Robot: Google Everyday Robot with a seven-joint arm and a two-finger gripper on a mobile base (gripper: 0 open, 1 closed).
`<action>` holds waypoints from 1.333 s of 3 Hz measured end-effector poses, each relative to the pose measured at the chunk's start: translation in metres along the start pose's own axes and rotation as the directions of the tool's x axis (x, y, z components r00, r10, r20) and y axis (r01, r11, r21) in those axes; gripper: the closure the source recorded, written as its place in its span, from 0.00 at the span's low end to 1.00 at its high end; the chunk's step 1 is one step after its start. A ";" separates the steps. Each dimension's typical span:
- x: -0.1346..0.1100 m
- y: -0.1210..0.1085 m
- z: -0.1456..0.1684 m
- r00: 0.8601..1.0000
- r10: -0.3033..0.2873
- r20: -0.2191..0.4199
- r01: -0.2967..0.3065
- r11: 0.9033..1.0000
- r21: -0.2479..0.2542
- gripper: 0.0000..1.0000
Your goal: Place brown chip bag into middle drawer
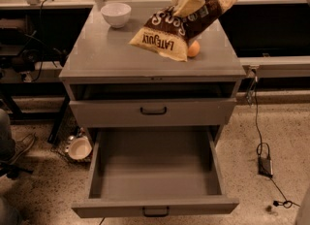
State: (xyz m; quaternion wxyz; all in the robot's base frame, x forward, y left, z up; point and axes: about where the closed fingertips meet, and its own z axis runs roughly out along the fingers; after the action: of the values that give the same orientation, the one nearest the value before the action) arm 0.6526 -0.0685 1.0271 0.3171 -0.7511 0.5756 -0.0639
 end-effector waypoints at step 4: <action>-0.035 0.244 0.084 0.949 0.312 0.034 -0.269 0.864 -0.427 1.00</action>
Offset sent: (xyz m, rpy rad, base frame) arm -0.1820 -0.0326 -0.1199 0.1055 0.3894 -0.1389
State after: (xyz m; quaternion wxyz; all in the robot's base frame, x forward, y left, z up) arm 0.4791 -0.0367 0.8362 0.1844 -0.7082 0.6655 0.1472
